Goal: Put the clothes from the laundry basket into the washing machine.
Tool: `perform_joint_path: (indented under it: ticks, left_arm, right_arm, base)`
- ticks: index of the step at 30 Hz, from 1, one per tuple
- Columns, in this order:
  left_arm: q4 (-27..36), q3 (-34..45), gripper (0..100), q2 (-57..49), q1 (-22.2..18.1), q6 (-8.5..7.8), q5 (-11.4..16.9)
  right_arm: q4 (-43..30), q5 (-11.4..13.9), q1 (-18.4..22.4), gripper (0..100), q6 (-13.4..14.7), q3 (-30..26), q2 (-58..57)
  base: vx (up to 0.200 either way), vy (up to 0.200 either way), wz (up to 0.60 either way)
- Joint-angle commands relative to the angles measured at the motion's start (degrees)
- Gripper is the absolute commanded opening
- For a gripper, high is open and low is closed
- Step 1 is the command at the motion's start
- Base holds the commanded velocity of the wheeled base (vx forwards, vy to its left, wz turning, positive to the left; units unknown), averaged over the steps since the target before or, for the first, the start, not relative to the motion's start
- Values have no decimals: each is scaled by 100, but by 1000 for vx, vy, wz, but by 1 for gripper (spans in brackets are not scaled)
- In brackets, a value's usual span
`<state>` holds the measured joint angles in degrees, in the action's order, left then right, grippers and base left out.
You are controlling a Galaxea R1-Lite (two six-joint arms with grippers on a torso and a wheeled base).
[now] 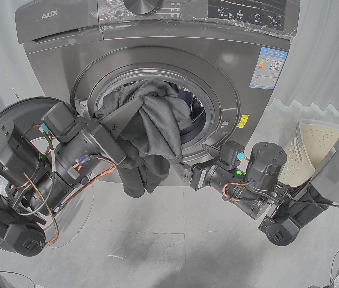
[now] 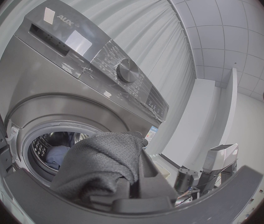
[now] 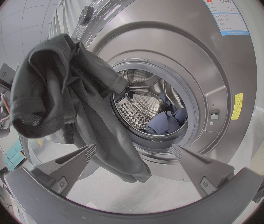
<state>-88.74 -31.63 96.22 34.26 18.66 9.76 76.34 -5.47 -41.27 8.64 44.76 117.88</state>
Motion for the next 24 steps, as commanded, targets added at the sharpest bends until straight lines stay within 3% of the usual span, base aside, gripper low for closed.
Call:
perform_joint_path:
  ticks: [1,7,16,24]
  left_arm:
    - [-3,96,0,-103,55,6,61]
    - [5,175,0,-42,-15,6,113]
    - [5,149,0,72,-130,23,96]
    - [5,175,0,-112,11,14,122]
  right_arm:
    - [4,2,40,100,15,68,59]
    - [65,2,215,100,50,-108,-169]
    - [48,55,163,100,59,-609,-591]
    - [65,82,92,100,-3,-143,86]
  base:
    - [0,0,0]
    - [0,0,0]
    - [0,0,0]
    - [0,0,0]
